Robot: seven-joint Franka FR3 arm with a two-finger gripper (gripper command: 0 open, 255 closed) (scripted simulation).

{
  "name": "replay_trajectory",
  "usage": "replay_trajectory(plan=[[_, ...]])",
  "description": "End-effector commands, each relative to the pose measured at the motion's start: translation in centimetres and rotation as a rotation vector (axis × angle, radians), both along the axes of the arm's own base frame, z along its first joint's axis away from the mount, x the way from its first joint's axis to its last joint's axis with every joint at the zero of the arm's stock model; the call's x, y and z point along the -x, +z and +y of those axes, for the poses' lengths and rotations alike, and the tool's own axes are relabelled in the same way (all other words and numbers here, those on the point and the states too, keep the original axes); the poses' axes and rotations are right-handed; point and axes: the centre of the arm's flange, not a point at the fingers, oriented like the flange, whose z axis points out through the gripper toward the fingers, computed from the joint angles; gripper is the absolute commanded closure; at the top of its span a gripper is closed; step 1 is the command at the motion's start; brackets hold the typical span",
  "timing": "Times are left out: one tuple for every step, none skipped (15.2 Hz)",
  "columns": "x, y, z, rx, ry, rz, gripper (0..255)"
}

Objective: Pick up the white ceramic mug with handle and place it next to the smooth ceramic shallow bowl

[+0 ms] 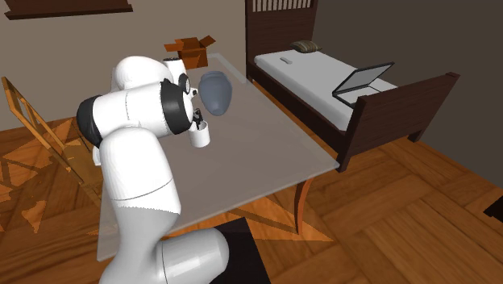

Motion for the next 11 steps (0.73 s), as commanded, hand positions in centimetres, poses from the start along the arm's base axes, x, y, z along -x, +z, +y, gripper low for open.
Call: replay_trajectory(plan=[[0.1,2.1,0.0,0.0,0.0,0.0,0],[0.1,3.4,0.0,0.0,0.0,0.0,0],[0.1,4.5,0.0,0.0,0.0,0.0,0],[0.1,4.5,0.0,0.0,0.0,0.0,0],[0.1,4.5,0.0,0.0,0.0,0.0,0],[0.1,4.5,0.0,0.0,0.0,0.0,0],[0.1,4.5,0.0,0.0,0.0,0.0,0],[0.1,4.5,0.0,0.0,0.0,0.0,0],[0.1,4.5,0.0,0.0,0.0,0.0,0],[0.1,4.5,0.0,0.0,0.0,0.0,0],[0.1,4.5,0.0,0.0,0.0,0.0,0]])
